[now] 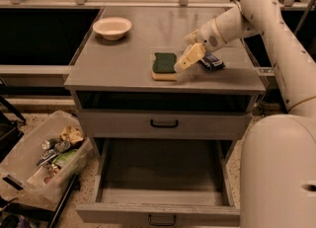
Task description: Place sponge into middle drawer
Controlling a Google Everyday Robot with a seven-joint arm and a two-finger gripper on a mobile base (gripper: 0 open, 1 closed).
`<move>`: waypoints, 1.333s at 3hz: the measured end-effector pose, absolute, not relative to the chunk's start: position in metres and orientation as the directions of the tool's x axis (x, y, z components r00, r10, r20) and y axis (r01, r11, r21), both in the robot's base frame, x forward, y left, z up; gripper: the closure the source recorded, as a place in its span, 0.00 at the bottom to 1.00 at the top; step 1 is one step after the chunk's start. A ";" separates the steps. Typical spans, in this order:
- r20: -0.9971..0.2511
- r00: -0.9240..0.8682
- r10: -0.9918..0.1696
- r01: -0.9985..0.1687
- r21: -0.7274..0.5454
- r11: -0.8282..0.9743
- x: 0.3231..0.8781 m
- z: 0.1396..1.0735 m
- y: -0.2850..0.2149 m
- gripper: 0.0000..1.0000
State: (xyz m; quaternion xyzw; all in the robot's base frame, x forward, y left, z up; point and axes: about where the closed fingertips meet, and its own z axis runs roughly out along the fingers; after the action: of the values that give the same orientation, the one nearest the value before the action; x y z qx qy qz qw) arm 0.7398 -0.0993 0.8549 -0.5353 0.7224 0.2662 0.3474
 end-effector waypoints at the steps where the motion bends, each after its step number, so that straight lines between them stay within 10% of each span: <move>1: -0.775 -0.205 -0.598 -0.961 0.044 0.273 0.736 0.835 -0.089 0.00; 3: -0.777 -0.204 -0.596 -0.962 0.048 0.268 0.726 0.825 -0.076 0.00; 4: -0.777 -0.204 -0.596 -0.962 0.048 0.268 0.726 0.825 -0.076 0.19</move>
Offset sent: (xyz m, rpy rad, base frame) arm -0.0042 0.0100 -0.0194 -0.0092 0.0351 0.0132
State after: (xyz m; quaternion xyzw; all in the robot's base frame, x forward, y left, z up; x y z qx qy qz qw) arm 0.7256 -0.0758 0.8246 -0.5377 0.7245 0.2777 0.3299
